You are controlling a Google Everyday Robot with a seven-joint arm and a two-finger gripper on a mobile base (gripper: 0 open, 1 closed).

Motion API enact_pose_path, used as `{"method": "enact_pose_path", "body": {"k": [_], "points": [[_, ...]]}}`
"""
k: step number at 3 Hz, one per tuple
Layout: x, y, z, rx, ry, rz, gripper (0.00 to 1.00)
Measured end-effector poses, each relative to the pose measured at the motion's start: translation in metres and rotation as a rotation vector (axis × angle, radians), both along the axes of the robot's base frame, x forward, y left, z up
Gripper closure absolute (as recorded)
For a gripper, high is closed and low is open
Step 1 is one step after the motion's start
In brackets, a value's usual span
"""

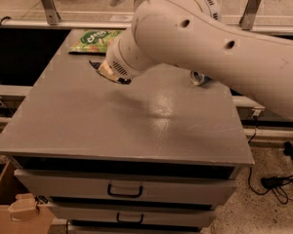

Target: Move rxbar blueberry near green rice chip bag

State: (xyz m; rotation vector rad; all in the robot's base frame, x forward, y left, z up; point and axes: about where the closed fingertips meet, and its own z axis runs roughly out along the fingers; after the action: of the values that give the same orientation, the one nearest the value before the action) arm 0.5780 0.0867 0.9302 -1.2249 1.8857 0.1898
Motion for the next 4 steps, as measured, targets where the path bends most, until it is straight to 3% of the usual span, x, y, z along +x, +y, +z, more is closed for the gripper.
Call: {"method": "enact_pose_path", "body": {"k": [2,4], "points": [[0.086,-0.015,-0.007,-0.036,-0.054,0.05,1.0],[0.164,-0.011,-0.031,-0.05,-0.094,0.091,1.0]]}}
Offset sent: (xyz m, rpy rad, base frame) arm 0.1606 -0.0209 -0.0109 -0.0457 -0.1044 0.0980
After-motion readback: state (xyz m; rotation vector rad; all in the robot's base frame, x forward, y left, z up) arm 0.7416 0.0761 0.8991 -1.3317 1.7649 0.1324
